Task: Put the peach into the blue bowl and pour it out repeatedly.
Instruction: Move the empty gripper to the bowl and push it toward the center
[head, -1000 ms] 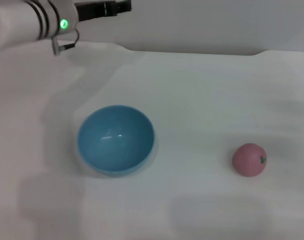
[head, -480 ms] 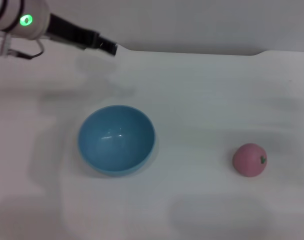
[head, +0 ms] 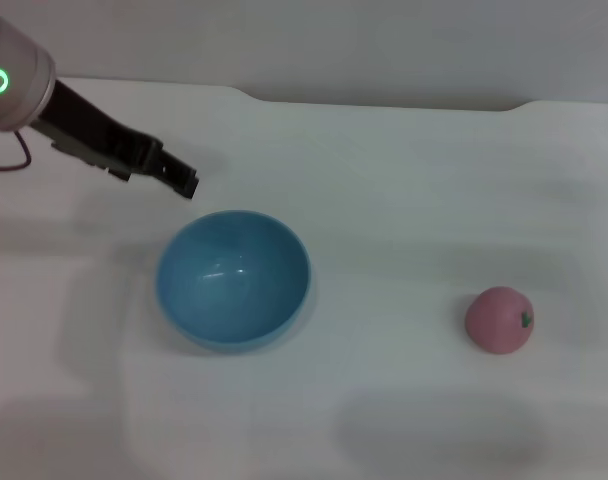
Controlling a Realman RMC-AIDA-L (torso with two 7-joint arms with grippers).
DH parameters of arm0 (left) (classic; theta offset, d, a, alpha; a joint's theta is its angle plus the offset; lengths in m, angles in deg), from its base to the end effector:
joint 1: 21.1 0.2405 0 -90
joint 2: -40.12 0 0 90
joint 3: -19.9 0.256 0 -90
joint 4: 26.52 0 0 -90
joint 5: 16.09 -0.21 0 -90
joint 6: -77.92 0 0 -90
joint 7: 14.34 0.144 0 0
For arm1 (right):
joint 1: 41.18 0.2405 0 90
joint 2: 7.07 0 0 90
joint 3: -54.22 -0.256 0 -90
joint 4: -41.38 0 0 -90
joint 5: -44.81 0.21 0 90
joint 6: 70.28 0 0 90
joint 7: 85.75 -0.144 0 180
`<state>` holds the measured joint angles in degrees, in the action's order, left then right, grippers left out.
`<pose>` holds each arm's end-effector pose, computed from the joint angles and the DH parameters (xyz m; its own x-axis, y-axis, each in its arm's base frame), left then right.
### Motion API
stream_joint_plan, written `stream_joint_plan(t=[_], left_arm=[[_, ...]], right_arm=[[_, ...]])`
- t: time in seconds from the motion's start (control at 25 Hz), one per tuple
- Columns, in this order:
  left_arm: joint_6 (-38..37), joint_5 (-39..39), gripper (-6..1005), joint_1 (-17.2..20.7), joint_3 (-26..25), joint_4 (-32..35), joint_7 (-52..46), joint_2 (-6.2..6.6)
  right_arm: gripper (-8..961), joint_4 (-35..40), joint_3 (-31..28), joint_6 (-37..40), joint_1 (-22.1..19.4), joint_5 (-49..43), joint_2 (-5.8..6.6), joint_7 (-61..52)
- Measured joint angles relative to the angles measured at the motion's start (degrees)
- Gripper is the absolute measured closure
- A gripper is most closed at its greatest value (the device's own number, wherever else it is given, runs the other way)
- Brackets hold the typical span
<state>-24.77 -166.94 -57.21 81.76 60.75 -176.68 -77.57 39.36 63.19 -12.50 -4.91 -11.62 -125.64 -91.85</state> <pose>-0.1762 0.3565 0.0792 0.4843 0.8726 0.0638 0.7776 -0.3959 -0.4885 0.3370 0.3827 0.0156 0.7139 -0.0249 -0.6998 -0.6973 0.0664 -0.7137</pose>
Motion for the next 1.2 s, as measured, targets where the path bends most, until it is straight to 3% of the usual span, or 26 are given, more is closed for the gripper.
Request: stream_joint_plan(t=[0.92, 1.2], left_arm=[[11.1, -1.7, 169, 1.8, 5.0, -18.3, -0.2, -0.02], [16.4, -1.5, 169, 0.8, 11.1, -22.5, -0.6, -0.16]], right_arm=[[292, 0.1, 0.0, -0.5, 1.3, -0.1, -0.16, 0.2], [294, 0.1, 0.0, -0.2, 1.4, -0.1, -0.17, 0.2]])
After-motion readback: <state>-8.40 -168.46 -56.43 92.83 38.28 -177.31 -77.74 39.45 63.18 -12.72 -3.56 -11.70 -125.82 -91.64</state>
